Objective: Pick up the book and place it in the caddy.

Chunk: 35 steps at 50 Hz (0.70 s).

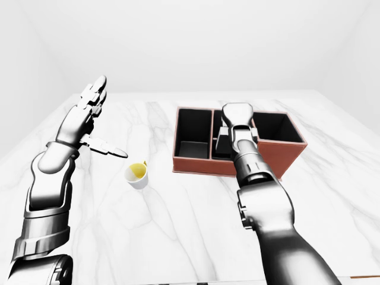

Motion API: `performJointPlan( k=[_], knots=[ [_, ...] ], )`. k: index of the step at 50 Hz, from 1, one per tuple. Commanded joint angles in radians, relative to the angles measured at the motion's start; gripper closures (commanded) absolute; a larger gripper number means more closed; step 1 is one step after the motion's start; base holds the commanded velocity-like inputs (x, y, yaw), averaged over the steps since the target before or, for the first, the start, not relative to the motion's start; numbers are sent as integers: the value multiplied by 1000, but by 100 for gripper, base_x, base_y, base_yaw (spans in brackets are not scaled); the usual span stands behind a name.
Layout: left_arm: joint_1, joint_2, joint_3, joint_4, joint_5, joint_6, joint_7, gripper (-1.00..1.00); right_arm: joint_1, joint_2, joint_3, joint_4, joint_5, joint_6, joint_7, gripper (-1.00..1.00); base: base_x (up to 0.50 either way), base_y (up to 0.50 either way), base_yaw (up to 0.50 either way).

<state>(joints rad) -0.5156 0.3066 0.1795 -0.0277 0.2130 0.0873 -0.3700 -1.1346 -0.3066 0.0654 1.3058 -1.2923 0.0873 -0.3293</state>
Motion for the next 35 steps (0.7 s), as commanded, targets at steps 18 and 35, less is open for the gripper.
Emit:
performJointPlan(
  k=[18,35],
  knots=[
    [-2,0,-1,13,5,0,2,-100,-9,-2,-11,40,-18,0,-88,100,0,0,0],
    [1,0,-2,12,8,0,1,-100,-5,5,-18,57,-27,0,-112,100,0,0,0]
  ],
)
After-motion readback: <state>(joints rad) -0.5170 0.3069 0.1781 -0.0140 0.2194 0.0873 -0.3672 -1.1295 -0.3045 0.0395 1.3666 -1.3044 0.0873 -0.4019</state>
